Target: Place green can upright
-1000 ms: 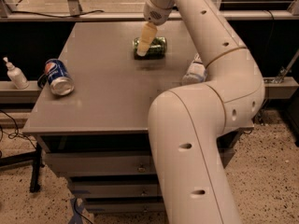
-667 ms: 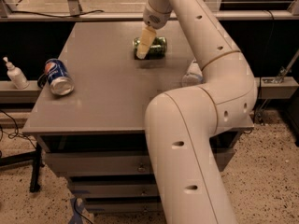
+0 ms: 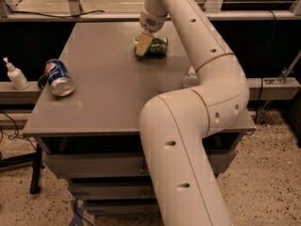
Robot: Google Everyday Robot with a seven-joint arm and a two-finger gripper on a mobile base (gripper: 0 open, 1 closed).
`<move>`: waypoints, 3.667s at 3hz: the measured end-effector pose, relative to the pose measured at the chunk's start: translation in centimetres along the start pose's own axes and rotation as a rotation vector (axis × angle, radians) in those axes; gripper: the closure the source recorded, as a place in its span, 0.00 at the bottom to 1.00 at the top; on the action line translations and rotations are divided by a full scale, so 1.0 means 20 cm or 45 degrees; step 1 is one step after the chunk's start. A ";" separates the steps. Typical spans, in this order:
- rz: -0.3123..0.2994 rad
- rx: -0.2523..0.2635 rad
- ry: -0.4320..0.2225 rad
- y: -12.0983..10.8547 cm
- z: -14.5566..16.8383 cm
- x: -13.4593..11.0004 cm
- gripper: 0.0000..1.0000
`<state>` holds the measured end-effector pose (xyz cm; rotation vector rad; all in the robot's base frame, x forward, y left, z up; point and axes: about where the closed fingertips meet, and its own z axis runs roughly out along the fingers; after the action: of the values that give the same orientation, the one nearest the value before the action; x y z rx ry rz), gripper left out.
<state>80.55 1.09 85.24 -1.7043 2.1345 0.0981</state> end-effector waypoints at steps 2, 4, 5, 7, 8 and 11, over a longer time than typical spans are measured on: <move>-0.006 0.015 0.022 -0.01 -0.03 0.02 0.88; 0.014 0.031 -0.313 0.01 -0.42 -0.08 1.00; 0.105 -0.043 -0.575 0.03 -0.48 -0.17 1.00; 0.220 -0.118 -0.804 0.03 -0.52 -0.28 1.00; 0.229 -0.120 -0.845 0.02 -0.52 -0.29 1.00; 0.427 0.042 -1.235 0.01 -0.86 -0.37 1.00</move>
Offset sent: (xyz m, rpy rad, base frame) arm 0.0042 -0.0273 0.0336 -0.0541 0.0190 -0.0018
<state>77.07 2.72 103.59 -0.9283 1.5966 0.7964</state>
